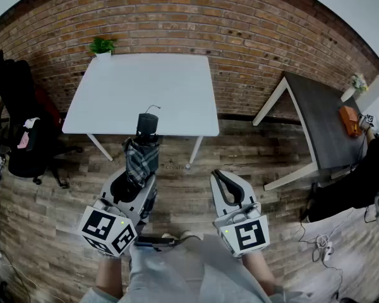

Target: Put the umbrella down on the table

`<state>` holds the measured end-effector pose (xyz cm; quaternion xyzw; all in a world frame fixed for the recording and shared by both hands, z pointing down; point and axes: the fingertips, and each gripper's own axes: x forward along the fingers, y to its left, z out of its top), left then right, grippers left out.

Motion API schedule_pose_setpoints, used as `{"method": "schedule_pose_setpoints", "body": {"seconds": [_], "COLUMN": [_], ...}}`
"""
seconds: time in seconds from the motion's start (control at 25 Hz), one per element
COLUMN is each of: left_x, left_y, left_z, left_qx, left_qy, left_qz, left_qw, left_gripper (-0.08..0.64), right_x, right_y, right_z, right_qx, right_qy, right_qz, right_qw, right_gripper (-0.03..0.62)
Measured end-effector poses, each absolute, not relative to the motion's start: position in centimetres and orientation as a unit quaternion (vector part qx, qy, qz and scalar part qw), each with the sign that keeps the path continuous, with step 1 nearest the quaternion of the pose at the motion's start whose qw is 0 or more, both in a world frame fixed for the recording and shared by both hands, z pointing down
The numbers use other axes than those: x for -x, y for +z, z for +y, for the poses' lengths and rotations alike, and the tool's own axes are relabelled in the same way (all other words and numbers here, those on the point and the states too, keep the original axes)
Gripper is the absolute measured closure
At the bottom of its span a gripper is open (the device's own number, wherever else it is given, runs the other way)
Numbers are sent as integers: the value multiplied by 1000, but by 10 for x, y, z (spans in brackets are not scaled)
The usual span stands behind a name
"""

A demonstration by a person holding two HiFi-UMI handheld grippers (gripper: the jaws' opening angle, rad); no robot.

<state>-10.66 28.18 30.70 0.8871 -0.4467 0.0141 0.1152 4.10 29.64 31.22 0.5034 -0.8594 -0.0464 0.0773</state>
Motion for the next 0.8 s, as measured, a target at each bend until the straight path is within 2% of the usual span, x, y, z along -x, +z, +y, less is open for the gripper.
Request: {"method": "schedule_pose_setpoints", "body": {"seconds": [0.8], "left_x": [127], "left_y": [309], "left_z": [281], "left_qx": [-896], "left_qy": [24], "left_qz": [-430], "left_qw": [112], "left_gripper": [353], "right_x": [-18], "right_y": [312], "right_z": [295], "right_qx": [-517], "right_qy": [-35], "right_qz": [-852], "right_qw": [70], "right_gripper": [543]}}
